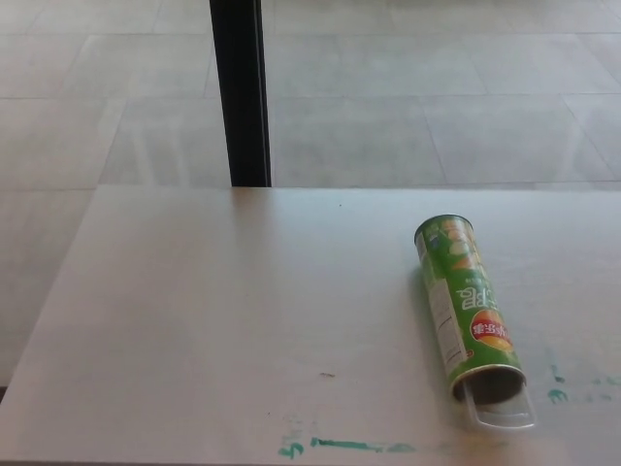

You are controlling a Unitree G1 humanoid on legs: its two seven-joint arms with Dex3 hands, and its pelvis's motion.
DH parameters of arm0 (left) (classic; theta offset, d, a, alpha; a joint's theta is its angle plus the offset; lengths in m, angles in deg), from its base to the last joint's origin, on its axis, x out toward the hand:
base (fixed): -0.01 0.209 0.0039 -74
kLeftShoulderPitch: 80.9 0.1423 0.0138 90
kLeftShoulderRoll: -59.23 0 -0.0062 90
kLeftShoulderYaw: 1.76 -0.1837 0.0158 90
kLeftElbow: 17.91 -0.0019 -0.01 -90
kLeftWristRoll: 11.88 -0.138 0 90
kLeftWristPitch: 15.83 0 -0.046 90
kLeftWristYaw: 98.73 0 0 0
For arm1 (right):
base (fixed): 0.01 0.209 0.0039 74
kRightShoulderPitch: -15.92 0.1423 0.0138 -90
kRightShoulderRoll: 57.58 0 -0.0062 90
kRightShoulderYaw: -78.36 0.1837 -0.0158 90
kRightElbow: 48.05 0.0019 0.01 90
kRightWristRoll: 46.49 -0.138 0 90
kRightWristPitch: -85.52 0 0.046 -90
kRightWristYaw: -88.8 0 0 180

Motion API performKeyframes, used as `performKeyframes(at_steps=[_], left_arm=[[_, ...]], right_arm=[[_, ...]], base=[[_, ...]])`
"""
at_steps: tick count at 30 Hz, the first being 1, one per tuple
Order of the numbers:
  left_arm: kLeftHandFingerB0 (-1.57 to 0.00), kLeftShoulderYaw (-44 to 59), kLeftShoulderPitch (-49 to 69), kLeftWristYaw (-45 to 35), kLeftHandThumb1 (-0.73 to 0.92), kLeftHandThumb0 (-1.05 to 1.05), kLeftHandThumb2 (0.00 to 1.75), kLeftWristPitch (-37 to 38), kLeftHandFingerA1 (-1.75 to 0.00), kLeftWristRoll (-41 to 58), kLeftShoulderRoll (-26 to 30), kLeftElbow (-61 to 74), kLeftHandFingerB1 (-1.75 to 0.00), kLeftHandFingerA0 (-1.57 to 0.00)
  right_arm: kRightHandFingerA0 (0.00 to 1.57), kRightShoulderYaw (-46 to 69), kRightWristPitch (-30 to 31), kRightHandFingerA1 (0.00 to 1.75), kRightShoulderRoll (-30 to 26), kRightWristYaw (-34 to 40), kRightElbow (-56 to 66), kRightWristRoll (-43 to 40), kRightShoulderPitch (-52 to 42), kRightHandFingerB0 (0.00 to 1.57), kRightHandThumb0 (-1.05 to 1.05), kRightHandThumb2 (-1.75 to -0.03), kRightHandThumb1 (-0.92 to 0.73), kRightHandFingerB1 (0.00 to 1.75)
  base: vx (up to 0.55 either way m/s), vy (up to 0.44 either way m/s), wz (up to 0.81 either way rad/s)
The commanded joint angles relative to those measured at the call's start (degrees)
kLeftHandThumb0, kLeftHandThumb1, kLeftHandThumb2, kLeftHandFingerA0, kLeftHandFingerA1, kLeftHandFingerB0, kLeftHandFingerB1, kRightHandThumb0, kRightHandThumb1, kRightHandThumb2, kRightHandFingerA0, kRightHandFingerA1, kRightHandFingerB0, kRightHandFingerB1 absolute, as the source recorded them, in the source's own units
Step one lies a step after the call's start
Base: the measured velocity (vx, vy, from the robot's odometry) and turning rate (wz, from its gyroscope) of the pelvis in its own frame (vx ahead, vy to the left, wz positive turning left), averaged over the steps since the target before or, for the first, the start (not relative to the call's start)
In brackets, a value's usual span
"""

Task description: Use the finger on the right hand of the robot to pull out the chips tray kept inside a container in the middle of the desk

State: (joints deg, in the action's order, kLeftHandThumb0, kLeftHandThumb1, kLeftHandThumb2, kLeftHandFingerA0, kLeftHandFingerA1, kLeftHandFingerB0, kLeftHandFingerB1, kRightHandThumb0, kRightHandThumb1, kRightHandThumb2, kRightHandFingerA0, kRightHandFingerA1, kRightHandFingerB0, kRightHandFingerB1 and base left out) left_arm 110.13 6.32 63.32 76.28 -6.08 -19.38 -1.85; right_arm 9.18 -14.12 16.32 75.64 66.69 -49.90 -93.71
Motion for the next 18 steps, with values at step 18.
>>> performKeyframes(at_steps=[18], left_arm=[[-0.58, -2.36, 0.05, -0.11, 0.64, -0.55, 0.6, 0.09, -0.56, -0.28, 2.11, -0.26, -0.5, -0.56]], right_arm=[[0.85, -13.51, 8.71, 1.35, -2.07, -1.5, -2.44, 19.99, 6.95, 0.43, -0.08, -0.56, -0.56, 0.45]], base=[[0.0, 0.0, 0.0]])
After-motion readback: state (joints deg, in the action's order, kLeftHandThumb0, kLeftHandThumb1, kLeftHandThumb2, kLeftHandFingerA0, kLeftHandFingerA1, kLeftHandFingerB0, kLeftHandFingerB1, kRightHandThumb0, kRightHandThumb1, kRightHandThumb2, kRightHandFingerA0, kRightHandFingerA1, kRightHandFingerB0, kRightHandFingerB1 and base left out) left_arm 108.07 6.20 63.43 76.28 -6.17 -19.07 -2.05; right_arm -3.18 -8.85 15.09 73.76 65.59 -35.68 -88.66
